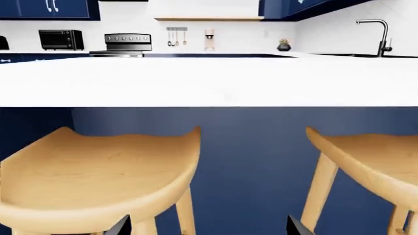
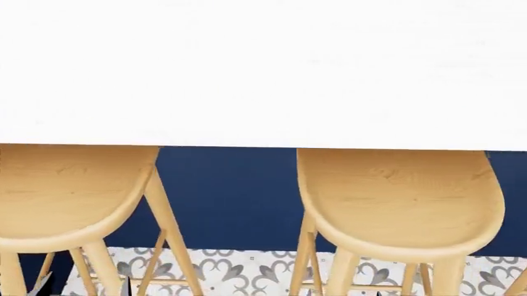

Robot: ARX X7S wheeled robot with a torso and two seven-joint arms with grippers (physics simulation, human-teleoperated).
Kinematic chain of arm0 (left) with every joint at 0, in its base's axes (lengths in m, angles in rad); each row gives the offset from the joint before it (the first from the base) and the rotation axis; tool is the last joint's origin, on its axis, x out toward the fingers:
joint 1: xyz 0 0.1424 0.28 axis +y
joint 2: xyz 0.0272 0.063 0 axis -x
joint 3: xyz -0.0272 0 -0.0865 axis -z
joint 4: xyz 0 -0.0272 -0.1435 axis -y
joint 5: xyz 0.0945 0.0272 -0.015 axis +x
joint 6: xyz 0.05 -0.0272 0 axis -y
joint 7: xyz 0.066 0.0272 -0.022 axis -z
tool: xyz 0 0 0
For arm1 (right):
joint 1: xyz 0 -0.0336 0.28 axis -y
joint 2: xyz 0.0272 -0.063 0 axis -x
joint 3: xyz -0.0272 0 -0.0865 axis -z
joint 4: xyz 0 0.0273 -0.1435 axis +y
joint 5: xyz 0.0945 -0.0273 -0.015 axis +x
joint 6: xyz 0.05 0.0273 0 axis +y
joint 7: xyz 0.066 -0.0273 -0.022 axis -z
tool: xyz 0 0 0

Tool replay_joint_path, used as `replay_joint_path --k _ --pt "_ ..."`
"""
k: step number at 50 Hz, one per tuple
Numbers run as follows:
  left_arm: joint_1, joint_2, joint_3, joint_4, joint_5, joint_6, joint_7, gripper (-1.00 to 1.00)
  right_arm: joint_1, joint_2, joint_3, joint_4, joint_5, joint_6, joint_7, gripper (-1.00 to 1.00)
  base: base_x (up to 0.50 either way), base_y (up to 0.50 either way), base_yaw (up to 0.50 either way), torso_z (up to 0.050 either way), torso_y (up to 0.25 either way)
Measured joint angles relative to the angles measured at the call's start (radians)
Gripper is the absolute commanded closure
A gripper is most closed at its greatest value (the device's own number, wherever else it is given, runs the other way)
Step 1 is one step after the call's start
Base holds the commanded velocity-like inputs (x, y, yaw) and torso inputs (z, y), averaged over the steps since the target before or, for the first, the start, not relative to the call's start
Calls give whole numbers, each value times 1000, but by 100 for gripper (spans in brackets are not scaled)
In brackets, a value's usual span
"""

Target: Place the cup inside the bowl on the dining table and move the bowl to any counter.

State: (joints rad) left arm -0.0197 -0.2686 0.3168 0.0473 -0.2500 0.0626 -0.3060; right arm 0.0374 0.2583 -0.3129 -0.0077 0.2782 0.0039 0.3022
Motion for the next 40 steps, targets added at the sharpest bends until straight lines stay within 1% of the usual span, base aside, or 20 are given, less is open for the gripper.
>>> replay_joint_path --k 40 --pt "-6 -7 14 -3 -7 2 -13 -100 5 9 -16 5 8 -5 11 -100 3 -500 0 0 0"
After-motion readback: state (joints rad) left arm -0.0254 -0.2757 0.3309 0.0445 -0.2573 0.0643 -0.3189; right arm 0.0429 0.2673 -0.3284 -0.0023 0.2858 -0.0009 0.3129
